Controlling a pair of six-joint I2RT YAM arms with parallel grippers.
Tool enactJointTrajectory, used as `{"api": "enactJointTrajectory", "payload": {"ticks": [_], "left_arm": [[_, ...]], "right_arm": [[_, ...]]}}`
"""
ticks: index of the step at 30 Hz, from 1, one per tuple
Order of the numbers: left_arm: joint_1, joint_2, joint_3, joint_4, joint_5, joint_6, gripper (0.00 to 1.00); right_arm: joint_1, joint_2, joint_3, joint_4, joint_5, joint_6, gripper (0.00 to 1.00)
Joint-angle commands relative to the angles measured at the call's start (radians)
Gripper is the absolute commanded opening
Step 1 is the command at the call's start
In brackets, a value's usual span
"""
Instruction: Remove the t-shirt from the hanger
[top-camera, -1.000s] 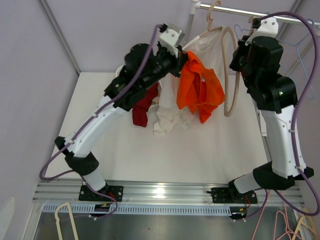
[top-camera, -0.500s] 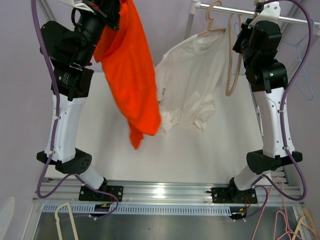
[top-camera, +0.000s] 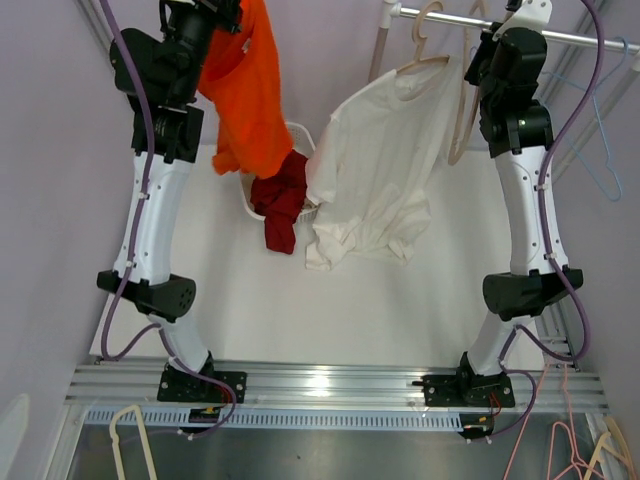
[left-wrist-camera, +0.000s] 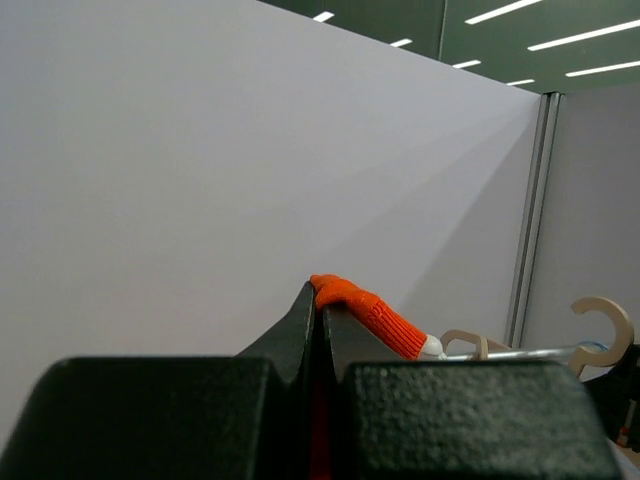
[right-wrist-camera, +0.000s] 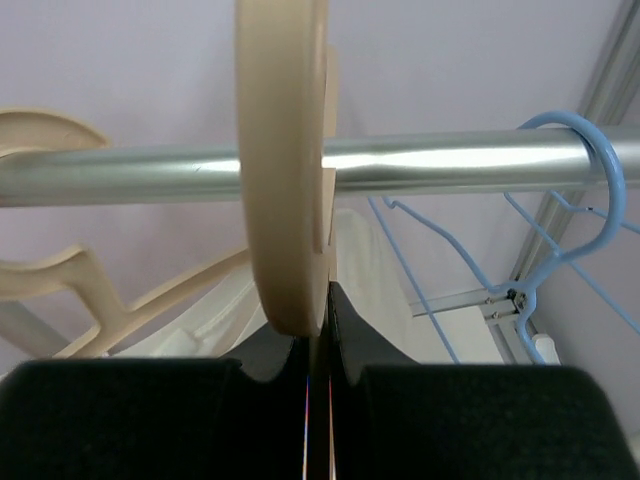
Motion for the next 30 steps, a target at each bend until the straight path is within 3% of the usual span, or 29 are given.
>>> {"api": "enactJointTrajectory", "payload": {"ticks": [1, 9, 16, 24, 30], "left_arm": [[0.006, 0.031, 0.095, 0.134, 0.037, -0.025, 0.01], [0.041, 0.040, 0.101, 0.154, 0.008, -0.021, 0.01], [0.104, -0.033, -0.285, 0.197, -0.021, -0.102, 0.01], [0.106, 0.014, -0.416, 0.021, -0.108, -0.099, 0.01], [0.106, 0.170, -0.332, -0.251, -0.134, -0.145, 0.01]], "right_arm": [[-0.021, 0.022, 0.056, 0.137, 0.010, -0.014, 0.00], [-0.055, 0.104, 0.079, 0.160, 0.012, -0.011, 0.00], [-0.060, 0.107, 0.001, 0.154, 0.005, 0.018, 0.00], [-0.060, 0.033, -0.123, 0.163, -0.001, 0.045, 0.00], [-0.060, -0.030, -0.198, 0.167, -0.005, 0.059, 0.00]]}}
